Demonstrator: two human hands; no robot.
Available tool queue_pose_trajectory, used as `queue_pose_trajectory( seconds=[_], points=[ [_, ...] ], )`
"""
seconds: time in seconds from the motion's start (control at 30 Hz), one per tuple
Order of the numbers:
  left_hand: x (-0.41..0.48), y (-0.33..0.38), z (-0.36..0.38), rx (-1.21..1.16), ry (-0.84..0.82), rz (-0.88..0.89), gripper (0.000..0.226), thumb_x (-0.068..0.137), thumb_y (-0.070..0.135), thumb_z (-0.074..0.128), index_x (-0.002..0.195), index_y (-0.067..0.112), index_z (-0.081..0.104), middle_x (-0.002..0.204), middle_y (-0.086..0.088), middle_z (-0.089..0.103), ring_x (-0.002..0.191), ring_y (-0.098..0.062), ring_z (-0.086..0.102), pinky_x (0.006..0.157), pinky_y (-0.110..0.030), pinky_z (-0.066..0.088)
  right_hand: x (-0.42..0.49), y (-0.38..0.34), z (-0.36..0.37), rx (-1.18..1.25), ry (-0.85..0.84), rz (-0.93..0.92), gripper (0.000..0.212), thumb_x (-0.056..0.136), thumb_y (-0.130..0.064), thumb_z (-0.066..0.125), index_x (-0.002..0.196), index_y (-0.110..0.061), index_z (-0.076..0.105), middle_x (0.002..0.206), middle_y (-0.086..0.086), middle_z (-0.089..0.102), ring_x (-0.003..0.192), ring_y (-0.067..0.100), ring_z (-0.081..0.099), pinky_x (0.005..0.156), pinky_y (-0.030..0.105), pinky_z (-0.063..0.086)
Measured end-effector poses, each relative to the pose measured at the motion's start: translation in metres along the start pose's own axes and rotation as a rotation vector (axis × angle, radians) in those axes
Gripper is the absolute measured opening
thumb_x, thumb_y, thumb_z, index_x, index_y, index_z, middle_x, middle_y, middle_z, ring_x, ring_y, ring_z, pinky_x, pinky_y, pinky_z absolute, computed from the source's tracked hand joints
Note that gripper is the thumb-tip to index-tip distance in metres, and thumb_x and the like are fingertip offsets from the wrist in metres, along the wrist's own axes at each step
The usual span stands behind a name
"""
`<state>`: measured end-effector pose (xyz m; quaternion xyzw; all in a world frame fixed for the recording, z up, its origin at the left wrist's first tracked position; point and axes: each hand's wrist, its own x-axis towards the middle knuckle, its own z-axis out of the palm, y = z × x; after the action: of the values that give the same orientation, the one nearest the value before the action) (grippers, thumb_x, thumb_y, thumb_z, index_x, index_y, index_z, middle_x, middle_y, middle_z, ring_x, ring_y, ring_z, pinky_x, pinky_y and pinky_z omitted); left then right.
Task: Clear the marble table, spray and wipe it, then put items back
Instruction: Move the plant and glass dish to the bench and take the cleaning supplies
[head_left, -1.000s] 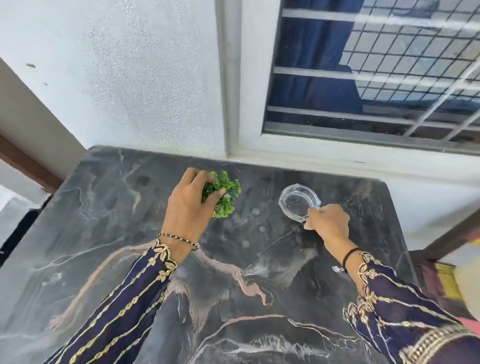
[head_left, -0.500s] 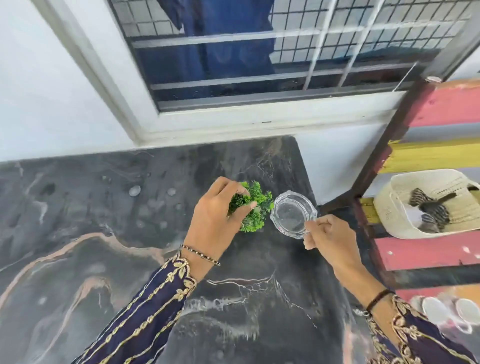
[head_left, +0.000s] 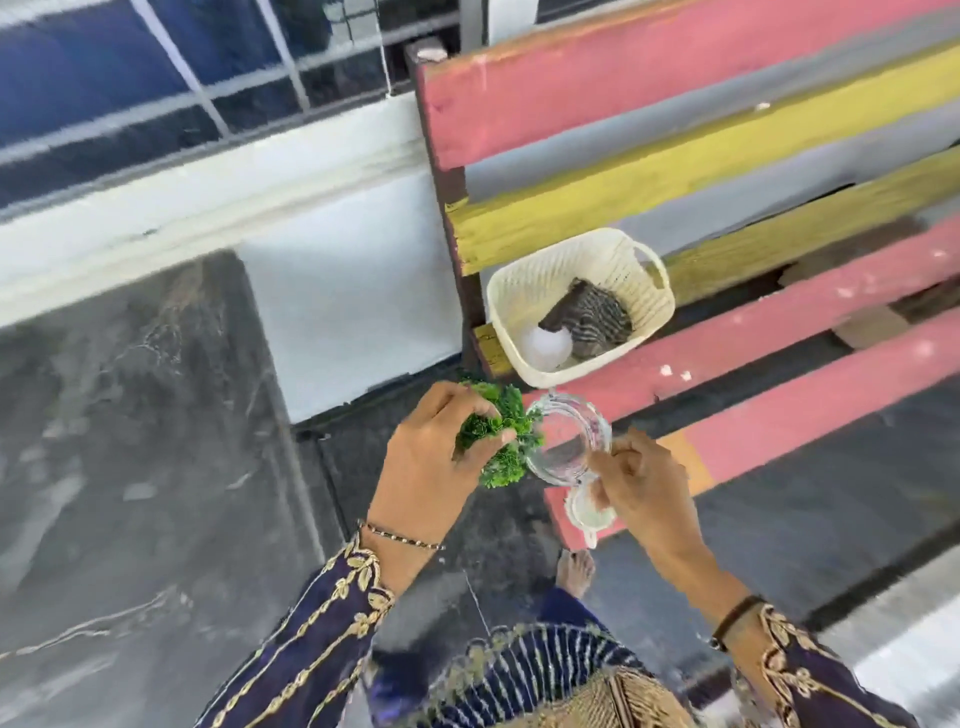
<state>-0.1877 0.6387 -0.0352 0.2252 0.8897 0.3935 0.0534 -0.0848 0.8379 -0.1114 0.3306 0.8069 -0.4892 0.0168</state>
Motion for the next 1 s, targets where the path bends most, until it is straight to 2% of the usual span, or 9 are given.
queue_pose_trajectory(
  seconds=[0.13,0.3,0.37,0.43,0.5,0.57,0.73,0.87,1.0],
  points=[
    [0.027,0.027,0.083,-0.055,-0.107,0.071,0.019,0.08,0.025,0.076,0.089,0.011,0.067,0.098,0.003,0.061,0.083,-0.009,0.061,0.069,-0.03,0.057,0.025,0.064,-0.054,-0.044,0.11,0.123,0.018,0.095,-0.022,0.066,0.08,-0.016,0.059,0.055,0.0,0.071,0.054,0.012,0.069,0.062,0.027,0.053],
    [0.055,0.036,0.182,-0.058,-0.261,0.093,0.018,0.081,0.016,0.075,0.091,0.006,0.064,0.098,-0.006,0.06,0.09,-0.02,0.06,0.083,-0.023,0.045,0.065,0.138,-0.089,-0.071,0.21,0.3,0.013,0.097,-0.02,0.061,0.093,-0.009,0.056,0.069,0.01,0.074,0.073,0.029,0.071,0.071,0.036,0.054],
    [0.066,0.035,0.213,-0.03,-0.322,0.091,0.017,0.082,0.012,0.073,0.092,0.002,0.064,0.1,-0.011,0.059,0.092,-0.023,0.06,0.084,-0.023,0.041,0.084,0.163,-0.096,-0.089,0.227,0.364,0.011,0.098,-0.016,0.056,0.095,-0.006,0.052,0.073,0.016,0.072,0.075,0.032,0.068,0.068,0.038,0.052],
    [0.074,0.031,0.239,-0.02,-0.342,0.082,0.016,0.082,0.01,0.072,0.092,0.001,0.064,0.101,-0.01,0.058,0.091,-0.022,0.06,0.084,-0.023,0.043,0.101,0.186,-0.101,-0.114,0.243,0.402,0.01,0.098,-0.012,0.052,0.093,-0.007,0.047,0.071,0.016,0.07,0.07,0.032,0.063,0.056,0.033,0.043],
    [0.079,0.026,0.256,-0.011,-0.344,0.078,0.015,0.082,0.009,0.072,0.092,0.001,0.065,0.1,-0.008,0.057,0.09,-0.019,0.059,0.084,-0.026,0.046,0.114,0.204,-0.102,-0.131,0.241,0.434,0.011,0.099,-0.011,0.051,0.092,-0.008,0.043,0.069,0.013,0.066,0.067,0.029,0.06,0.053,0.03,0.04],
    [0.084,0.021,0.273,0.011,-0.364,0.079,0.015,0.081,0.008,0.072,0.093,0.002,0.065,0.101,-0.008,0.057,0.091,-0.017,0.059,0.086,-0.029,0.049,0.127,0.221,-0.101,-0.133,0.234,0.471,0.009,0.1,-0.011,0.049,0.094,-0.01,0.043,0.066,0.008,0.061,0.073,0.031,0.057,0.06,0.031,0.041],
    [0.09,0.011,0.296,0.036,-0.411,0.071,0.016,0.082,0.01,0.072,0.095,0.003,0.064,0.103,-0.006,0.056,0.09,-0.011,0.055,0.088,-0.03,0.051,0.145,0.249,-0.095,-0.167,0.173,0.52,0.006,0.099,-0.011,0.047,0.101,-0.006,0.046,0.088,0.022,0.067,0.078,0.033,0.053,0.057,0.033,0.037],
    [0.093,0.006,0.307,0.031,-0.413,0.062,0.017,0.083,0.012,0.073,0.094,0.004,0.063,0.104,-0.004,0.056,0.09,-0.011,0.056,0.086,-0.027,0.052,0.148,0.257,-0.093,-0.196,0.122,0.531,0.006,0.098,-0.009,0.047,0.096,-0.01,0.041,0.081,0.015,0.06,0.081,0.034,0.048,0.065,0.037,0.036],
    [0.097,0.006,0.316,0.031,-0.412,0.049,0.016,0.081,0.008,0.073,0.094,0.005,0.064,0.105,-0.003,0.056,0.09,-0.006,0.054,0.088,-0.022,0.05,0.148,0.26,-0.099,-0.171,0.091,0.548,0.007,0.098,-0.014,0.054,0.099,-0.008,0.051,0.081,0.011,0.066,0.092,0.037,0.059,0.07,0.038,0.043]
  ],
)
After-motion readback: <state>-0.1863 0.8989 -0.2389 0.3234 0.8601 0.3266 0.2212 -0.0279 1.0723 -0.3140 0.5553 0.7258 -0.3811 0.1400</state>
